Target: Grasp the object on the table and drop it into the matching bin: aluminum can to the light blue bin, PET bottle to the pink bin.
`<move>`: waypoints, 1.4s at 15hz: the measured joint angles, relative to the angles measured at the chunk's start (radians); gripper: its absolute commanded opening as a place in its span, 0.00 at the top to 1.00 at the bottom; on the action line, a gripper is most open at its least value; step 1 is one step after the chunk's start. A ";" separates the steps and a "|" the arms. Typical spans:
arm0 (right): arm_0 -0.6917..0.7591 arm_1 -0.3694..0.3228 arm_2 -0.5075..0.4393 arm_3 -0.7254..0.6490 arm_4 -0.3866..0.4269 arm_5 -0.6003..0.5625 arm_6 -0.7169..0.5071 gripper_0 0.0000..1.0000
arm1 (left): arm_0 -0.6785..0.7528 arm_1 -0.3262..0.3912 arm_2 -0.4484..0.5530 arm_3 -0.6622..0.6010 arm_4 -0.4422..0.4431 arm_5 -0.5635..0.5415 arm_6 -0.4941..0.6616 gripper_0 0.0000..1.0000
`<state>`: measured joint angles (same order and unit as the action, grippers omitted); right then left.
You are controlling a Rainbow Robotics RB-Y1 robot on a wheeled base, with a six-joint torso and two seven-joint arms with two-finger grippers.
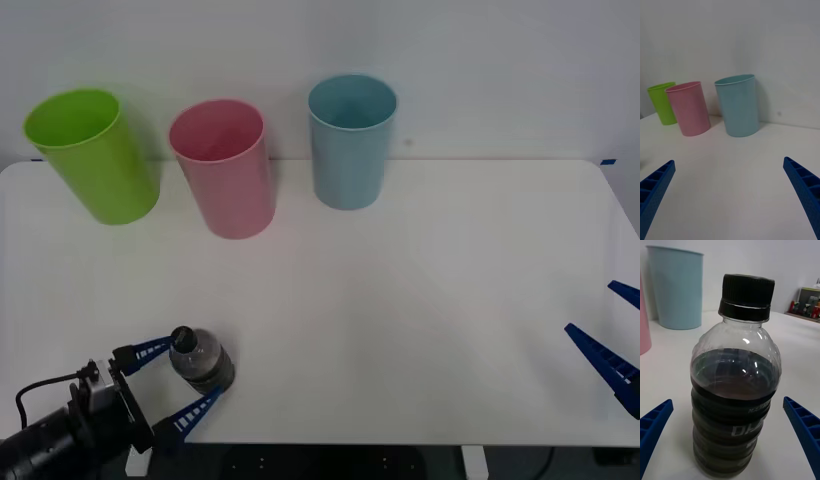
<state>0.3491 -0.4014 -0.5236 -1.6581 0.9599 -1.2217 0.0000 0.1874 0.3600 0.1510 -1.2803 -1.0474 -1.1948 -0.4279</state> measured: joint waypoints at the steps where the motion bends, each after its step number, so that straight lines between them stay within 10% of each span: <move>1: 0.000 0.000 0.000 0.000 0.000 0.000 0.000 0.00 | -0.003 -0.006 0.000 0.000 -0.003 0.001 0.000 0.00; 11: 0.000 0.000 0.000 0.000 0.000 0.000 0.000 0.00 | -0.024 -0.043 -0.006 0.001 -0.035 0.011 -0.008 0.00; 12: 0.000 0.000 0.000 0.000 0.000 0.000 0.000 0.00 | -0.024 -0.043 -0.007 0.002 -0.035 0.010 -0.009 0.16; 14: 0.000 0.000 0.000 0.000 0.000 0.000 0.000 0.00 | -0.024 -0.043 -0.007 0.002 -0.035 0.010 -0.009 0.82; 15: 0.000 0.000 0.000 0.000 0.000 0.000 0.000 0.00 | -0.024 -0.044 -0.007 0.002 -0.033 0.011 -0.008 0.95; 21: 0.000 0.000 0.000 0.000 0.000 0.000 0.000 0.00 | -0.023 -0.044 -0.007 0.002 -0.028 0.011 -0.009 1.00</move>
<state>0.3491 -0.4014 -0.5236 -1.6581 0.9599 -1.2217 0.0000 0.1639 0.3164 0.1442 -1.2778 -1.0754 -1.1842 -0.4368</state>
